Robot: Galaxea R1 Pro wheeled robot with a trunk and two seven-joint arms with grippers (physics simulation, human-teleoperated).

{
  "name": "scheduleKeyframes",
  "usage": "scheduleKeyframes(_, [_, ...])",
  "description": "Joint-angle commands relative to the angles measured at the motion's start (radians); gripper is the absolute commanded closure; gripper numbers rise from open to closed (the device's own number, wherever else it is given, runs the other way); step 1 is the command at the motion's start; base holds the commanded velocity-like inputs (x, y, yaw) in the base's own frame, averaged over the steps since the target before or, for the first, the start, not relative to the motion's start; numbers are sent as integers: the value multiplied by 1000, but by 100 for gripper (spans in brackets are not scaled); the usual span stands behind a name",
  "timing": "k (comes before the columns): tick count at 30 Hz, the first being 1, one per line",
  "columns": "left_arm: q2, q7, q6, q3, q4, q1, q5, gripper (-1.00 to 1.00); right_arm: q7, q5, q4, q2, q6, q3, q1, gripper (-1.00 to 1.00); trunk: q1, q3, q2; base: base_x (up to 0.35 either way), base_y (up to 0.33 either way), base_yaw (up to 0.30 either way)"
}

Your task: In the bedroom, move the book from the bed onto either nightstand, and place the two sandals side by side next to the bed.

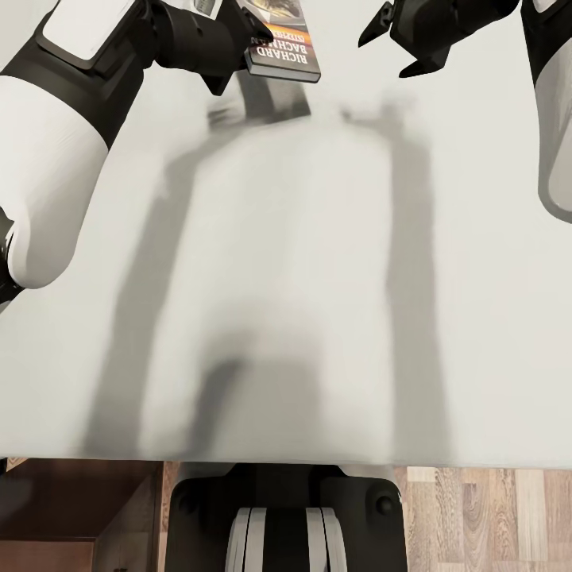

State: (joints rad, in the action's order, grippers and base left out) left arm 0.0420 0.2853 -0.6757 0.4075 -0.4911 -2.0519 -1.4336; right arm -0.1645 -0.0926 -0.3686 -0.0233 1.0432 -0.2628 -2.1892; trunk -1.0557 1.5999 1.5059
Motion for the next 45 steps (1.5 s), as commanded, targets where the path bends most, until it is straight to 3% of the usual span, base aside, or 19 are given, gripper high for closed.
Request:
scheduleKeyframes(1, [-1,9,1,4,-1,-1,-11,100,4,-5,-1,0,4,-3,0,-100,0,0,0,0,0,0])
scheduleKeyframes(25, [-4,15,-33,8,6,-5,-9,100,6,5,-4,-6,4,-30,-6,-100,0,0,0,0,0,0])
scheduleKeyframes(45, [-5,18,-57,8,0,-6,-8,100,5,7,-29,-12,4,54,-9,-100,0,0,0,0,0,0])
